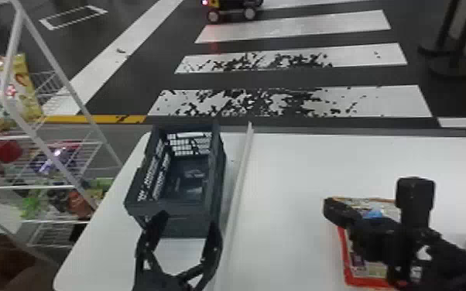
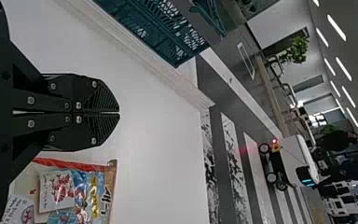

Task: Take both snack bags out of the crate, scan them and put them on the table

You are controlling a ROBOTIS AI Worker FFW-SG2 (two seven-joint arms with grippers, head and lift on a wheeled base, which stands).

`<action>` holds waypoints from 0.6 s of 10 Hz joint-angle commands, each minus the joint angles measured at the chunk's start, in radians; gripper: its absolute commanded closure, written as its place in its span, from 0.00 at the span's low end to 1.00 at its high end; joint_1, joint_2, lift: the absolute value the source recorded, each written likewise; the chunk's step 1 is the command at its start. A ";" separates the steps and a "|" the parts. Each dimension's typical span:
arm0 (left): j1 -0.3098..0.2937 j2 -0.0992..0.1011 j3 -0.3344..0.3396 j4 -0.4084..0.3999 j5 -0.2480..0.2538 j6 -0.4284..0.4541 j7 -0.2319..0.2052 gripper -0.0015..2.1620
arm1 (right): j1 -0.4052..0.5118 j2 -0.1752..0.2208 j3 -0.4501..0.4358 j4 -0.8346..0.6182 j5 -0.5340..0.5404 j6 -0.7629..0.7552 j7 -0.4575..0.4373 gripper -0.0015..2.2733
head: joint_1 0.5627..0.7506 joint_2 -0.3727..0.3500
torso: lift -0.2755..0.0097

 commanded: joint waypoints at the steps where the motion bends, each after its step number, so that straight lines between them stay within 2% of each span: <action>1: 0.000 0.000 0.002 0.000 0.000 0.000 0.001 0.07 | -0.039 0.004 0.027 0.068 0.011 -0.004 0.000 0.99 | 0.70 0.89 | 0.63; 6: 0.002 0.000 0.006 0.000 0.000 0.000 0.001 0.07 | -0.113 0.012 0.038 0.198 0.046 -0.023 -0.003 0.99 | 0.70 0.91 | 0.63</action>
